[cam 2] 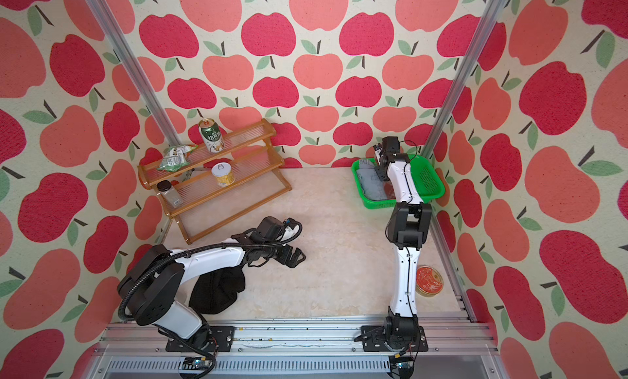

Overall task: Roll up the skirts
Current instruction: Place the skirt in the basket.

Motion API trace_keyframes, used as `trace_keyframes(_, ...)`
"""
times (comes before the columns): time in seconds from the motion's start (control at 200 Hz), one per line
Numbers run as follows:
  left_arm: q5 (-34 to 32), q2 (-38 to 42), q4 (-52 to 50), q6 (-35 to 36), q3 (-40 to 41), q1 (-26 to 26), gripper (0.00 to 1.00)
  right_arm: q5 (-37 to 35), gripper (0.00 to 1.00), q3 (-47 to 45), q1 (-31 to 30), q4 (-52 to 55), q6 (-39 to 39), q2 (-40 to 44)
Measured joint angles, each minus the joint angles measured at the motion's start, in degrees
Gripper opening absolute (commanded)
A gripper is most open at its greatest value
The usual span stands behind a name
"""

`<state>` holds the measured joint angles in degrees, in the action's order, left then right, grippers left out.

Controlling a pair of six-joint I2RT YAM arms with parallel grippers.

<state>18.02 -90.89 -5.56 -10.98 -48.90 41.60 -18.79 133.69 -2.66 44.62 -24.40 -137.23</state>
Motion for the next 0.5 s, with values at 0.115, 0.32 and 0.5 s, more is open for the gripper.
trace_keyframes(0.115,1.9,0.0,0.5,-0.2,-0.1,-0.4,0.99,0.0,0.40,-2.6,1.1,0.2,0.0,0.1)
trace_keyframes(0.32,4.6,0.0,2.1,-1.7,-0.1,-1.8,0.99,-0.3,0.40,-4.0,1.7,2.0,0.9,-2.2)
trace_keyframes(0.5,6.9,0.0,2.6,-2.7,-0.1,-2.6,1.00,-0.2,0.41,3.3,2.0,6.0,5.4,-8.1)
